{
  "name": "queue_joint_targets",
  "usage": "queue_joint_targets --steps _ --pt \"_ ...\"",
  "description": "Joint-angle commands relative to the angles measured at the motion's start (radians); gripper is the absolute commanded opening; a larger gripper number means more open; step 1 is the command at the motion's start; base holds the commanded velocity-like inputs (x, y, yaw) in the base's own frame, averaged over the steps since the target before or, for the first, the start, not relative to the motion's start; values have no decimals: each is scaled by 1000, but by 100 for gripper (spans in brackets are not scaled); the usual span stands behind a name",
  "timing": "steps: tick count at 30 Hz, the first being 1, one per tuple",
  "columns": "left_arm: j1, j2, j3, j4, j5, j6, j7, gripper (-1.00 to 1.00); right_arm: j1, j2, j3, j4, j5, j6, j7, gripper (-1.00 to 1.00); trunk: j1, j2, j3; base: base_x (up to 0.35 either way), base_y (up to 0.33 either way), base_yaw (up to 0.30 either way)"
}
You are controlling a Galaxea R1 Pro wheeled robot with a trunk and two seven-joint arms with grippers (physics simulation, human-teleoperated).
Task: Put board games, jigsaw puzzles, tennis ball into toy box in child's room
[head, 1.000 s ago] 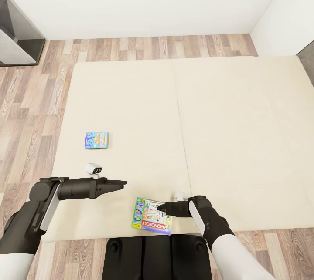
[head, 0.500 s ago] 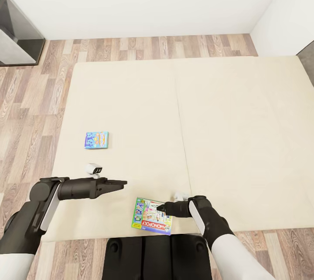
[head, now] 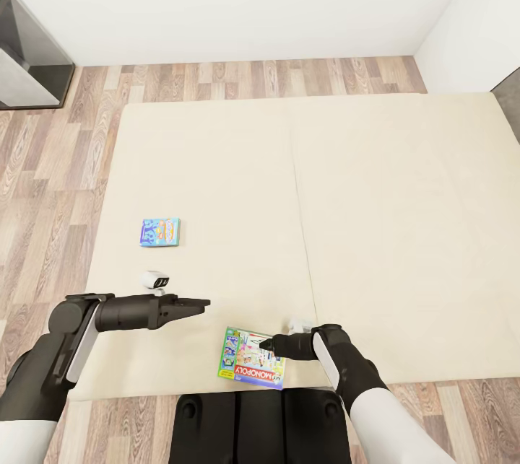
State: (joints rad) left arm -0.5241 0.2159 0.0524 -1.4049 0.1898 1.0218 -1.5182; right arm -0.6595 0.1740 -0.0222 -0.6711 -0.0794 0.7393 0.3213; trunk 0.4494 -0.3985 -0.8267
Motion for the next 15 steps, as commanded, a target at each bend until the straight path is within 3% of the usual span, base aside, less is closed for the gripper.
queue_joint_targets --steps 1,15 --pt "0 0 0 0 0 11 -3 100 0 1 -2 -1 -8 6 -2 100 1 -2 -1 0 0 0" --pt "0 0 0 0 -1 11 -4 100 0 1 -2 -2 -8 6 -4 100 1 -2 -1 0 23 0"
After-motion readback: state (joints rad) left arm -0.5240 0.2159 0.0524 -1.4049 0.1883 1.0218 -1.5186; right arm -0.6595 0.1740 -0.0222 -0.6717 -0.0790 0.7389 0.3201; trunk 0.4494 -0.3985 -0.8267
